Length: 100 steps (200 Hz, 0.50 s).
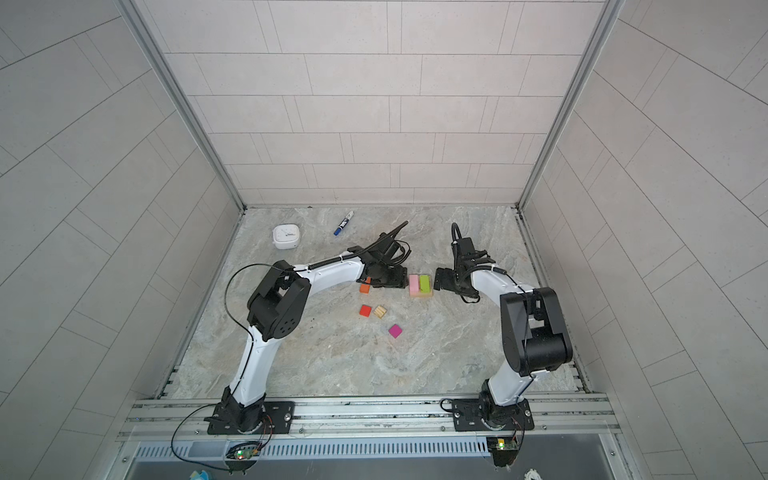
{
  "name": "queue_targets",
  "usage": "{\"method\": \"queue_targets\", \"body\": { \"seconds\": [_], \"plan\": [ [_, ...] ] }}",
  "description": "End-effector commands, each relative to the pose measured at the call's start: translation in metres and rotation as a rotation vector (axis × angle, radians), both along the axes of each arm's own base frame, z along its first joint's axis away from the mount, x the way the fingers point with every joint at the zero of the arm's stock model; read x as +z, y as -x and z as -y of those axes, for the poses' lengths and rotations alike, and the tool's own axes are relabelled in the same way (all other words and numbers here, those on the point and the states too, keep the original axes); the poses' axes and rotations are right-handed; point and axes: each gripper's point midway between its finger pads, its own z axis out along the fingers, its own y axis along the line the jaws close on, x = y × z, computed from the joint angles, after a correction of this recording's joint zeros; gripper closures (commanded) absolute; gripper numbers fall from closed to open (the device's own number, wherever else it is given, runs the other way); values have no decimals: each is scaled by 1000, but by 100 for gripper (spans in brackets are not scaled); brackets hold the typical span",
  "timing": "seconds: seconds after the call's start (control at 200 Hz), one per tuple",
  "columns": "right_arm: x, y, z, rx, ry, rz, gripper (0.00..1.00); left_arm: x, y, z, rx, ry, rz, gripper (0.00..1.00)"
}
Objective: Build the wood block tower
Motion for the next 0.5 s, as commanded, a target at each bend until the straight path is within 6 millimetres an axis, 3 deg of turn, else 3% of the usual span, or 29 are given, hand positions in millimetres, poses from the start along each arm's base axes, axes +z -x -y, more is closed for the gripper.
{"method": "queue_targets", "body": {
  "seconds": [0.0,0.495],
  "plan": [
    [0,-6,1,-12,3,2,4,-18,5,-2,8,-31,-39,28],
    [-2,-10,0,-15,-5,1,5,-21,5,0,13,-51,-45,27]
  ]
}}
